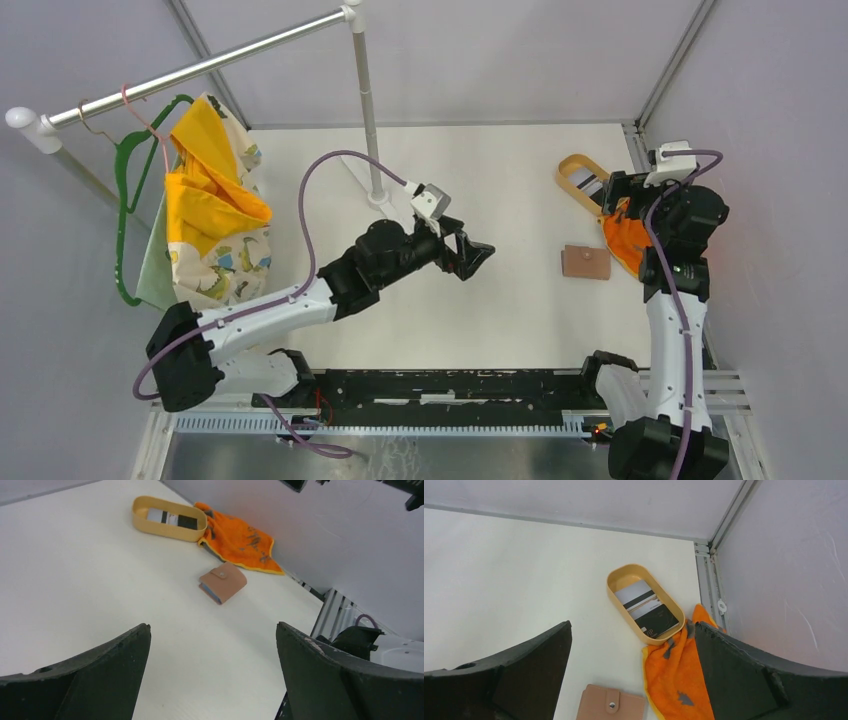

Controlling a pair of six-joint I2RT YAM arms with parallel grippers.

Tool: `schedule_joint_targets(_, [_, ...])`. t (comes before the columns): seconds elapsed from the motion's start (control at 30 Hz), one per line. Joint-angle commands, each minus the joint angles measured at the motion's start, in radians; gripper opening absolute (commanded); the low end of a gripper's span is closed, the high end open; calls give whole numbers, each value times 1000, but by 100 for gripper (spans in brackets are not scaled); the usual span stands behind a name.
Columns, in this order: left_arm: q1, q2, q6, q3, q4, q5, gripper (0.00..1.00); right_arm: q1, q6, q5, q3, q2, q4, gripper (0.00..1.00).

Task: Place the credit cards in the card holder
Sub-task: Open the card holder at the center of the board.

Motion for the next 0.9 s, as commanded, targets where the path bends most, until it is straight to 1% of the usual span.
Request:
schedule_joint_targets(0.0, [15,-107,-59,-79,-91,-91,100,1,70,-54,-26,-19,76,98])
schedule_joint_targets(0.07, [27,-154,-82,-128,-91,-139,100,1,58,-119,-43,-5,98,98])
schedule_joint_targets(0.13, [45,-192,-117,-174,-92,-187,100,0,3,-243,-76,15,134,98])
schedule_joint_targets(0.17, [59,-207,-129,-197,-90,-200,100,0,-38,-335,-100,30,152,98])
schedule_joint_targets(0.23, [96,-229,-145,-245,-73,-170,100,2,-114,-509,-164,67,219,98])
schedule_joint_targets(0.27, [112,-235,-152,-268,-56,-155,100,2,-118,-571,-197,90,256,98])
schedule_joint_targets(0.33, [135,-237,-155,-312,-28,-136,100,3,-139,-607,-206,156,267,98])
schedule_joint_targets(0.4, [146,-223,-153,-339,-12,-128,100,10,-239,-582,-179,224,194,98])
schedule_joint_targets(0.47, [153,-189,-153,-362,17,-114,100,26,-343,-487,-152,272,116,98])
schedule_joint_targets(0.57, [159,-116,-150,-372,60,-77,100,44,-418,-404,-152,334,80,98])
schedule_joint_targets(0.67, [170,-43,-158,-336,49,-4,100,58,-527,-344,-153,372,33,98])
schedule_joint_targets(0.77, [171,-18,-141,-299,6,84,97,58,-561,-259,-130,384,-34,98])
schedule_joint_targets(0.87, [170,-14,-95,-264,-60,67,96,57,-571,-193,-146,384,-30,98])
